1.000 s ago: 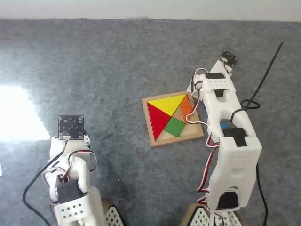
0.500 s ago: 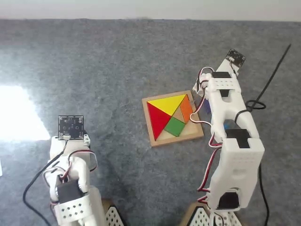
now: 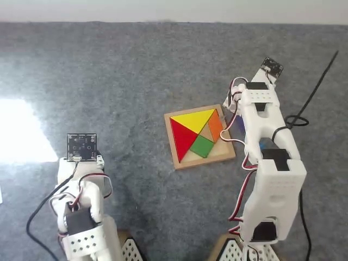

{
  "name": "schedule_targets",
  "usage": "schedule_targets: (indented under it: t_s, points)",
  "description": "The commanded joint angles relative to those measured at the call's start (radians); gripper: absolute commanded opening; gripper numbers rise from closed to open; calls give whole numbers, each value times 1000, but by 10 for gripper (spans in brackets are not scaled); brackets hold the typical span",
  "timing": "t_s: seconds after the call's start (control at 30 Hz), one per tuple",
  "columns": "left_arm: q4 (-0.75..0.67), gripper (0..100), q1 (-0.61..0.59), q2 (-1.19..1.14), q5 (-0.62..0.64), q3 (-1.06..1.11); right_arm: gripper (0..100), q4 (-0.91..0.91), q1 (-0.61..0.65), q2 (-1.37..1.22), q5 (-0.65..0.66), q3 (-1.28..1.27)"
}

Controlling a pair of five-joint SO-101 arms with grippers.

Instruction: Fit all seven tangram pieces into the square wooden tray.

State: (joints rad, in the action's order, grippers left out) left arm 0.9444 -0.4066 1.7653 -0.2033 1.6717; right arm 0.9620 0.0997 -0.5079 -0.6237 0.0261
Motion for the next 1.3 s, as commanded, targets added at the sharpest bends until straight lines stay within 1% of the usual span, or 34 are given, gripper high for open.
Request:
schedule_targets:
  t_s: [0.0,0.13,0.63,0.7,0.8,0.87,0.97,1.27]
  points:
    - [-21,59,9,8,2,-10,220,21,-2,10,78,15]
    - [-21,59,9,8,2,-10,220,22,-1,8,129,12]
    - [-20,59,9,8,2,-12,221,47,-1,8,124,11]
    - [-20,59,9,8,2,-12,255,50,-1,8,126,12]
    - [-20,58,9,8,2,-12,348,56,1,8,124,12]
    - [-20,58,9,8,2,-12,377,56,1,8,124,12]
    - [-20,58,9,8,2,-12,356,56,-1,8,124,11]
    - [-5,58,9,8,2,-15,217,47,-1,8,123,11]
